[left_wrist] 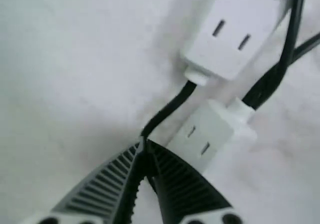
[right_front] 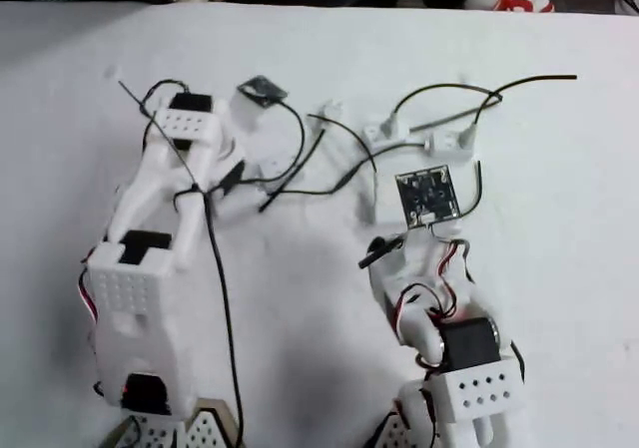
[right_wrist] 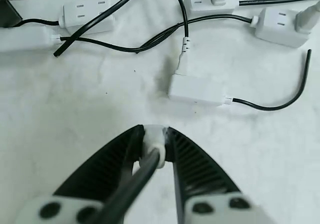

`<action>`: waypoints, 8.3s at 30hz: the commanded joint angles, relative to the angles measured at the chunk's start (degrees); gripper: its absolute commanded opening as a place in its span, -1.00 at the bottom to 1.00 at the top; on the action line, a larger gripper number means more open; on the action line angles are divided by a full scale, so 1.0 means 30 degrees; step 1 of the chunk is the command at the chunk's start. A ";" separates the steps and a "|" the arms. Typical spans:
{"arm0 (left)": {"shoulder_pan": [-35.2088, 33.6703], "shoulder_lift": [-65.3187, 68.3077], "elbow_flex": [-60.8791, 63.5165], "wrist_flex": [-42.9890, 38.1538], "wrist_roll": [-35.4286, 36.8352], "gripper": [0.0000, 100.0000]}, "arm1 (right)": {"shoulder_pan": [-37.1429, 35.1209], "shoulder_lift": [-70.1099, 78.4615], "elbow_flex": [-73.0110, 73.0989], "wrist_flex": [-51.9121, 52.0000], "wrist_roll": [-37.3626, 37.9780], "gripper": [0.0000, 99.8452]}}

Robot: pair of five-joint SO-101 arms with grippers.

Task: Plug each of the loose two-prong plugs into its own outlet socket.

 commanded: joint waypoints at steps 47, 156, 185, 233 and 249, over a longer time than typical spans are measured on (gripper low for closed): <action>-1.0095 -2.0352 2.2652 -0.9319 -0.1055 -0.95 | -0.8015 1.2762 -0.9172 -0.2271 -0.0645 -0.97; -1.1414 -2.0469 2.4791 -1.1956 0.0879 -0.95 | -0.9714 2.7971 -1.4183 -0.6813 0.3311 -0.97; -1.1385 -2.0410 2.4791 -1.2015 0.0879 -0.95 | -0.9333 2.4015 -1.4212 -0.6198 0.2520 -0.97; -1.1326 -2.0352 2.4821 -1.2015 0.0879 -0.95 | 0.5524 1.1648 -1.5853 -0.2740 0.6711 -0.64; -1.1326 -2.0352 2.4821 -1.2015 0.0879 -0.95 | -0.0103 2.2608 -1.5443 -0.6901 0.6857 -0.65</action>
